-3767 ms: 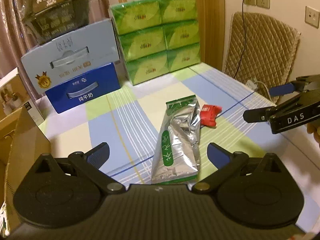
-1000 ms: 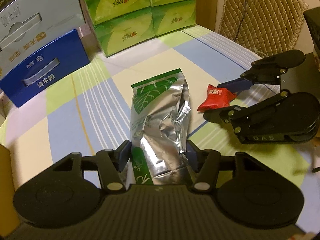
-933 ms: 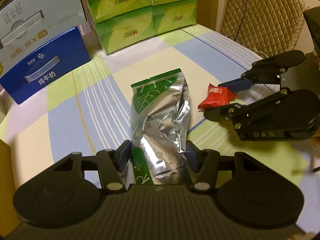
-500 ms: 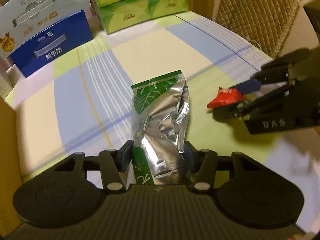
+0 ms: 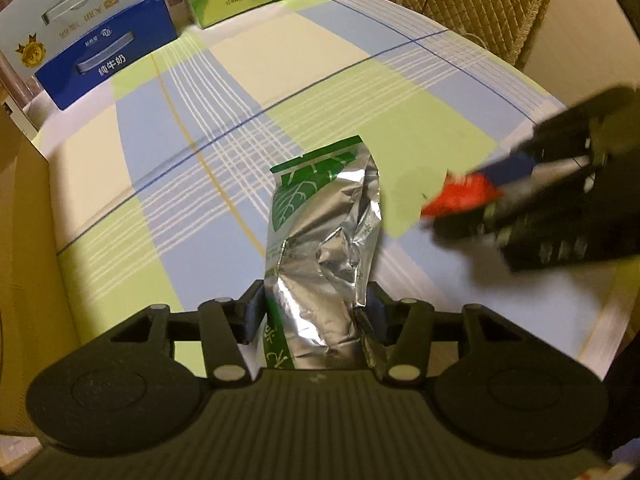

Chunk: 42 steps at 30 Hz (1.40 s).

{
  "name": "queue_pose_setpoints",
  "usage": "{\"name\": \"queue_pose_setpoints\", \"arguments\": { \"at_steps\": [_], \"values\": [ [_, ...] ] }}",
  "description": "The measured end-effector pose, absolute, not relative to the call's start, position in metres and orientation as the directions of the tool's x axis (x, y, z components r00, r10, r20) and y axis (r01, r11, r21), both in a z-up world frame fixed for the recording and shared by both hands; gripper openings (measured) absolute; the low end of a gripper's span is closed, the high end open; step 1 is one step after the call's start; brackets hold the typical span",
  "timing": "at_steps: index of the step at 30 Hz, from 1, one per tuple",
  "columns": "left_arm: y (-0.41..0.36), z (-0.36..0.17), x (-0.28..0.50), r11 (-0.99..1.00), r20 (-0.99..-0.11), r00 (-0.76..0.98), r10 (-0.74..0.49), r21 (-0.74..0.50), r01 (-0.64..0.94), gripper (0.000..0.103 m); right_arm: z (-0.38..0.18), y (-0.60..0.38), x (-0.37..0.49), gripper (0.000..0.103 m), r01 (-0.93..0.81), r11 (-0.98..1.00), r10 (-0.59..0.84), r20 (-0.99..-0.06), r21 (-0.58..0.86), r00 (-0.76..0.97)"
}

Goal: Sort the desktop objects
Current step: 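Lift and carry the foil bag and red candy toward the cardboard box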

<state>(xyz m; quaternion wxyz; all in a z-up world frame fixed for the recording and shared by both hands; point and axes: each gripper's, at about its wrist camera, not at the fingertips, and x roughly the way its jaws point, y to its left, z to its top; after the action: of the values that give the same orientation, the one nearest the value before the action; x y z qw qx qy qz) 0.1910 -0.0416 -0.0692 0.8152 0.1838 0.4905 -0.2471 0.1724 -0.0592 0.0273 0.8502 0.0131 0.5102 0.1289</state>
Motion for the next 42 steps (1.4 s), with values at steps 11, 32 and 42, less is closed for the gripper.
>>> {"name": "queue_pose_setpoints", "arguments": {
  "at_steps": [11,32,42],
  "values": [
    [-0.041,-0.082,0.208,0.807,-0.910,0.328,-0.254,-0.013,0.590,0.069,0.020,-0.050,0.170,0.040,-0.223,0.970,0.193,-0.869,0.098,0.456],
    [-0.045,-0.088,0.220,0.809,-0.920,0.317,-0.232,-0.001,0.588,0.056,0.014,-0.047,0.172,0.057,-0.227,0.974,0.108,-0.883,0.002,0.457],
    [-0.042,-0.079,0.219,0.818,-0.910,0.345,-0.231,0.010,0.575,0.044,0.015,-0.045,0.169,0.042,-0.239,0.971,0.116,-0.881,0.003,0.459]
  ]
}}
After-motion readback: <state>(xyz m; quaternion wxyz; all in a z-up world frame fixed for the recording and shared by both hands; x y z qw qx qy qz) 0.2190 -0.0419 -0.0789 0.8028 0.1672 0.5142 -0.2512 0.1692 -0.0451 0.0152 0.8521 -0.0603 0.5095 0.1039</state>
